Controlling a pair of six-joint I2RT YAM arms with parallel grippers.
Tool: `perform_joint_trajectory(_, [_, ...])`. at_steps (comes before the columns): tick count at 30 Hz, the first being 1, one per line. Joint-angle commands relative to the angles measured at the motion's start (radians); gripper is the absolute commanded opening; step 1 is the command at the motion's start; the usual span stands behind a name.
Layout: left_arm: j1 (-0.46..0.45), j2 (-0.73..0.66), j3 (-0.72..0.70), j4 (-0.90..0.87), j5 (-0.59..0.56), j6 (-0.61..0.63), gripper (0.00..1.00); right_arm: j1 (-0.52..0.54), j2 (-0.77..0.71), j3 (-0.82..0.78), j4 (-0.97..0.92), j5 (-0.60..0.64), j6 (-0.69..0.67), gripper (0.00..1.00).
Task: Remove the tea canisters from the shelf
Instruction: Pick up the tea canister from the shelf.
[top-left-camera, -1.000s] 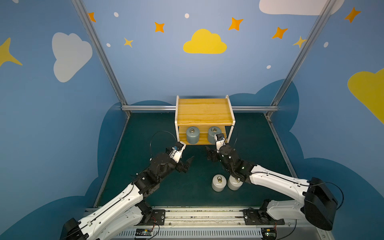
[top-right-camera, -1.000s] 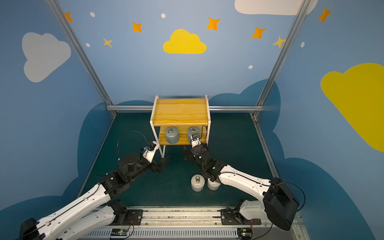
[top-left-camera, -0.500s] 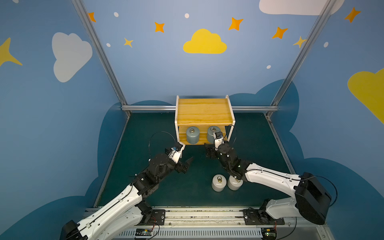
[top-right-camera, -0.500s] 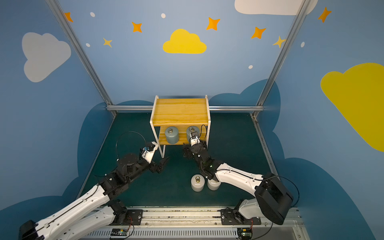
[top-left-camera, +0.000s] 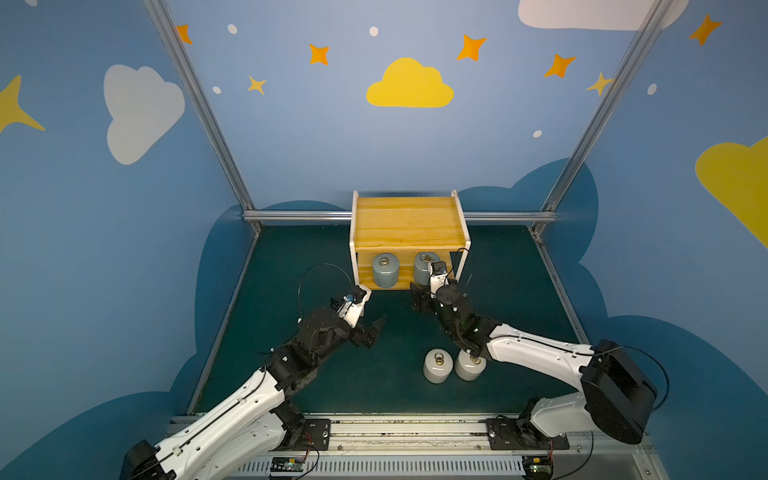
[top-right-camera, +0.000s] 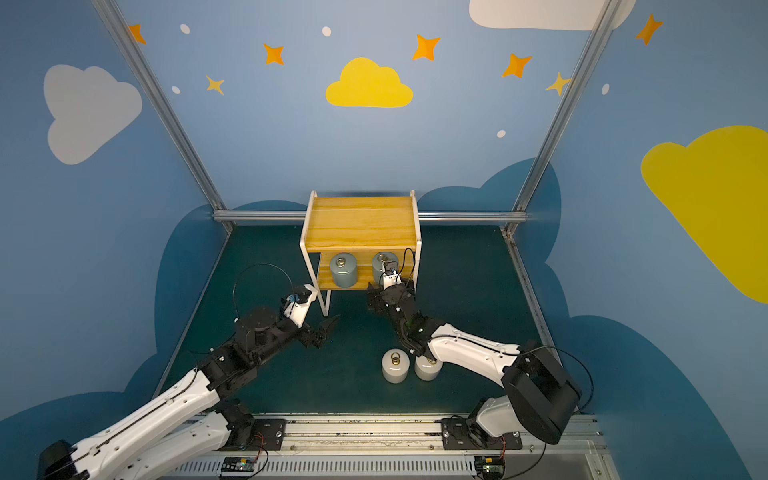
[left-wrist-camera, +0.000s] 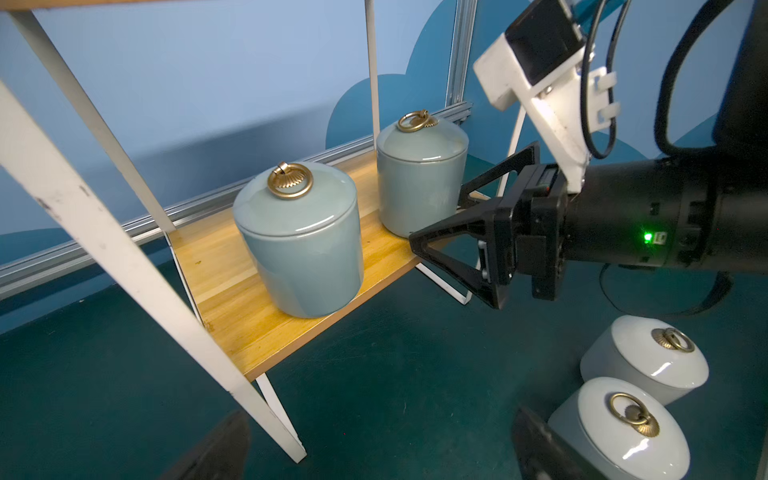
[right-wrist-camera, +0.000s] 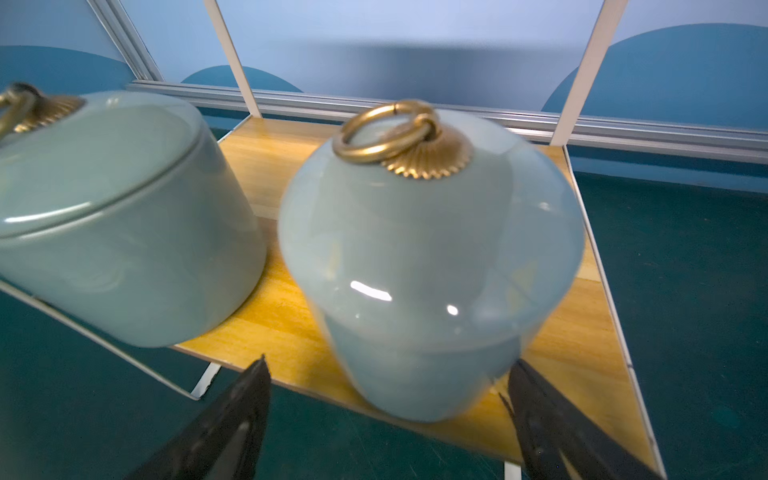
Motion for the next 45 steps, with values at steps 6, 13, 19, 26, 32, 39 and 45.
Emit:
perform_joint_trajectory(6, [0.005,0.004,-0.008,0.012,0.020,0.001,0.99,-0.020,0.019,-0.014,0.090,-0.020,-0.029,0.91])
perform_joint_trajectory(13, [0.006,0.004,-0.004,0.009,0.024,0.000,0.99,-0.034,0.042,-0.009,0.112,-0.030,-0.036,0.91])
perform_joint_trajectory(19, [0.005,0.004,-0.001,0.006,0.026,0.000,0.99,-0.046,0.066,-0.003,0.133,-0.045,-0.035,0.91])
perform_joint_trajectory(26, [0.005,0.009,-0.001,0.009,0.026,-0.001,0.99,-0.055,0.093,-0.003,0.166,-0.063,-0.038,0.91])
perform_joint_trajectory(32, [0.005,0.008,-0.001,0.009,0.027,0.000,0.99,-0.058,0.106,-0.008,0.212,-0.067,-0.052,0.92])
perform_joint_trajectory(39, [0.005,0.005,-0.004,0.004,0.027,-0.001,0.99,-0.070,0.129,0.004,0.230,-0.083,-0.057,0.92])
perform_joint_trajectory(45, [0.006,-0.001,-0.004,-0.001,0.026,-0.002,0.99,-0.078,0.144,0.007,0.248,-0.080,-0.062,0.92])
